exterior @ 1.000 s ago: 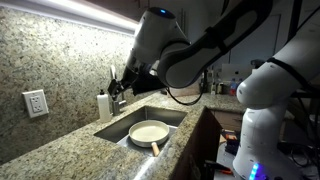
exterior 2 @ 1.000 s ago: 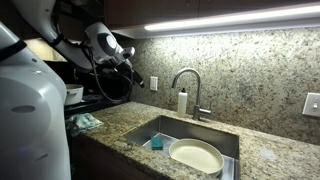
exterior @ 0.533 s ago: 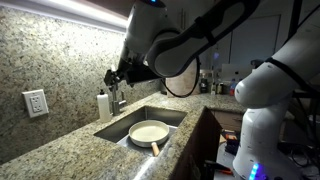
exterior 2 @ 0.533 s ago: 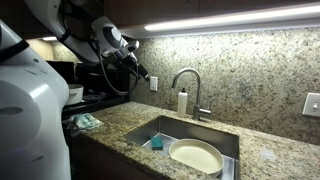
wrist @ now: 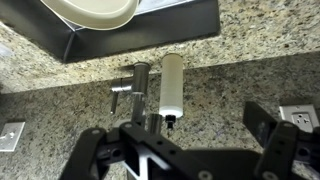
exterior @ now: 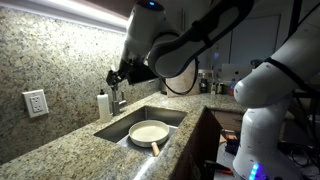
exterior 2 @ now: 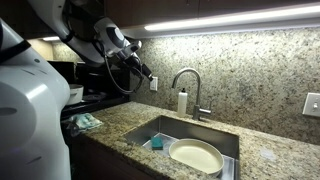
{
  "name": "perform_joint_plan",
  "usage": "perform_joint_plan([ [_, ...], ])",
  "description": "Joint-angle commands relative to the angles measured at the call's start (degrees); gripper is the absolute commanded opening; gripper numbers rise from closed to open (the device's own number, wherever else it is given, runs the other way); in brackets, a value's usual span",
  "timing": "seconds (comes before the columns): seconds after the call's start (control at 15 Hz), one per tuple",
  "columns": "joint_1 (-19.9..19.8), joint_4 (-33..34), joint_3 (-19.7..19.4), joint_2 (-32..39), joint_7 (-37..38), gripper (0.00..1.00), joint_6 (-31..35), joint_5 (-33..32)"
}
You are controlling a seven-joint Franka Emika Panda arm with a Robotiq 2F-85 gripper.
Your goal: Turn the faucet to the right then open and close the tap and turn the faucet to the left,pick up the sponge and scrub the pan
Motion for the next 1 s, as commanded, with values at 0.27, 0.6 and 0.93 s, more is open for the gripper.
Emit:
perform_joint_plan([
  [0.27,-8.5,4.4,0.6,11.2,-0.1,1.0,6.6,-6.1],
  [0.6,-14.6,8.7,4.2,18.5,-0.7,1.0,8.0,-8.0],
  [0.93,-22.8,12.6,10.1,19.6,1.2,1.0,6.4,-13.1],
])
